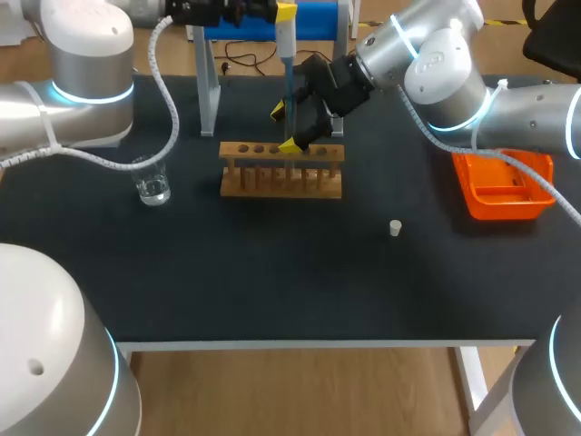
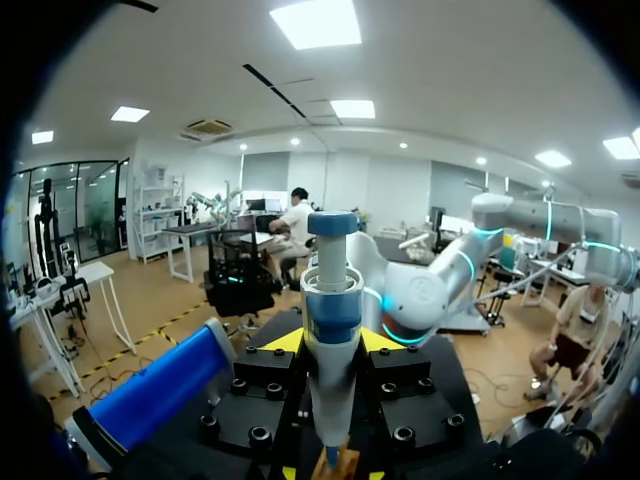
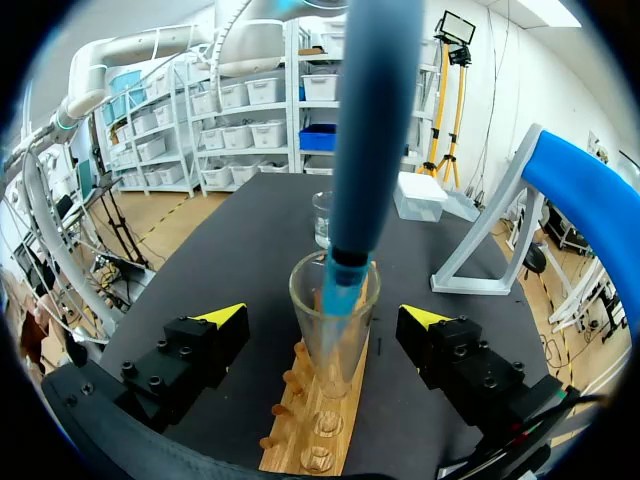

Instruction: Invert the test tube, pick up the pipette, mount the tip to pipette, aspirate from beaker and dispense into the tube, eject the tip, return the pipette, and cap with the stopper.

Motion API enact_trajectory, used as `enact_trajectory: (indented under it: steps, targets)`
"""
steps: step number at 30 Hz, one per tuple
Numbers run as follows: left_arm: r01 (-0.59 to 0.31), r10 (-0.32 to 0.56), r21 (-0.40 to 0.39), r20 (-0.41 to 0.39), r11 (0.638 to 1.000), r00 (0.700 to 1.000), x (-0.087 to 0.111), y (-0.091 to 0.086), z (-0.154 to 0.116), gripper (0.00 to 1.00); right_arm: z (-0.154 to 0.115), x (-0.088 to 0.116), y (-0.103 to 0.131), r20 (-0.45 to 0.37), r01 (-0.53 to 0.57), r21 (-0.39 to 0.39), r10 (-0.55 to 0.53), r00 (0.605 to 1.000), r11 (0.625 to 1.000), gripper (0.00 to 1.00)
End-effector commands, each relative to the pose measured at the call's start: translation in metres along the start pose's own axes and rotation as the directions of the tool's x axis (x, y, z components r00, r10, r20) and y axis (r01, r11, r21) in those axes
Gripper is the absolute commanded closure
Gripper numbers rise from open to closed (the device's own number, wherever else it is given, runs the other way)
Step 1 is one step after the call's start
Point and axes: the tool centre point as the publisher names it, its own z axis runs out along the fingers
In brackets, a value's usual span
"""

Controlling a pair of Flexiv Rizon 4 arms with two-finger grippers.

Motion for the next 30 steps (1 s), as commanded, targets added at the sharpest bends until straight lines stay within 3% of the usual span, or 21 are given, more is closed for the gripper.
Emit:
enact_trajectory:
  steps: [1,30]
  targets:
    - [0.001,-0.001,0.006,0.004,1.0,1.0,-0.001,0.002,0.003,1.0,-0.001,0.0,0.001,-0.001,-0.001,0.004,0.001,1.0,1.0,0.0]
    - [0.006,-0.006,0.006,0.015,1.0,1.0,0.009,0.001,0.004,1.0,-0.001,0.0,0.001,-0.001,-0.001,0.004,0.001,1.0,1.0,0.0]
